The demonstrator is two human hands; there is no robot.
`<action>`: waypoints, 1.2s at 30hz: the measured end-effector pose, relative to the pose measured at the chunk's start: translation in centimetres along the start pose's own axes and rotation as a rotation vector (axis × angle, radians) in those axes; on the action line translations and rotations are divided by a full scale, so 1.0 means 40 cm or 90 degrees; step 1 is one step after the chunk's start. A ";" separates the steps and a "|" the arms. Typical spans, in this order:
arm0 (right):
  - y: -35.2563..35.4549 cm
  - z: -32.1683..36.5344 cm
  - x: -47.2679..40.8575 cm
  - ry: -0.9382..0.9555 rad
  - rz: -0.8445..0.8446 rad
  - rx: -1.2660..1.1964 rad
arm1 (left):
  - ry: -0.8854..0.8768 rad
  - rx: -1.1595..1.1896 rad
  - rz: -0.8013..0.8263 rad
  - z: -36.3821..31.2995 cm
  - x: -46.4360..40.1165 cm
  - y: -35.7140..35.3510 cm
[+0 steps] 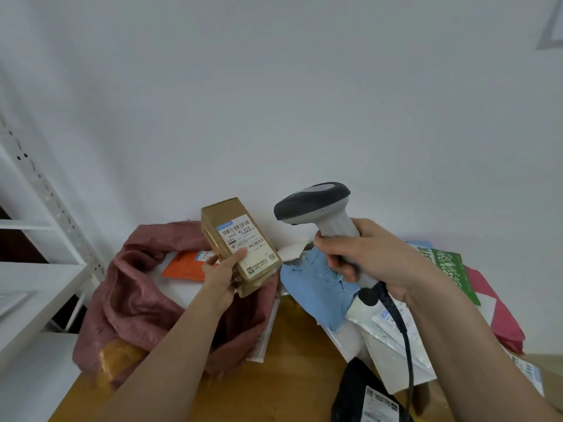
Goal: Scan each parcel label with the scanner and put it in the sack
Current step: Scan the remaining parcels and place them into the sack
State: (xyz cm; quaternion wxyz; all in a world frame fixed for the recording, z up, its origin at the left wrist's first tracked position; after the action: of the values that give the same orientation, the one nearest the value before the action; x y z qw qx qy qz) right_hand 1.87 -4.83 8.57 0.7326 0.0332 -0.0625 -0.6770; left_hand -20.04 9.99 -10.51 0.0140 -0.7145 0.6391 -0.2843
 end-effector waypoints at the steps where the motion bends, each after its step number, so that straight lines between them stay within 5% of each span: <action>1: -0.002 0.002 0.001 0.003 0.005 0.002 | 0.003 0.001 -0.005 0.002 -0.004 0.005; 12: 0.029 -0.045 -0.024 -0.019 -0.042 -0.097 | 0.052 0.003 -0.135 0.002 -0.028 0.089; 17: 0.016 -0.078 -0.040 -0.027 -0.020 -0.056 | 0.021 -0.124 -0.411 -0.054 0.001 0.234; 21: -0.005 -0.101 -0.049 -0.043 -0.003 -0.050 | 0.159 -0.093 -0.353 0.027 0.016 0.242; 30: -0.008 -0.128 -0.052 -0.068 0.013 -0.034 | 0.136 -0.482 -0.484 0.057 0.062 0.302; 33: -0.008 -0.146 -0.059 -0.077 0.016 -0.034 | 0.020 -0.590 -0.577 -0.001 0.078 0.302; 36: -0.013 -0.170 -0.064 -0.090 0.023 -0.042 | -0.059 -0.678 -0.546 -0.021 0.053 0.290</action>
State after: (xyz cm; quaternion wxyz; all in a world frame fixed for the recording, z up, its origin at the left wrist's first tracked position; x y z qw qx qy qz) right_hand 2.07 -2.55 1.64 0.7392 -0.0404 -0.0922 -0.6659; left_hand -30.87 6.19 -13.43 -0.4256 -0.8254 0.3511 0.1193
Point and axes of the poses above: each hand's wrist, its own x-axis away from the middle knuckle, its own y-axis out of the back of the hand, z = x × y, the point moved 9 cm from there along -x, towards the middle knuckle, and after that the axes turned 6 degrees about -x, right-handed, at the moved point
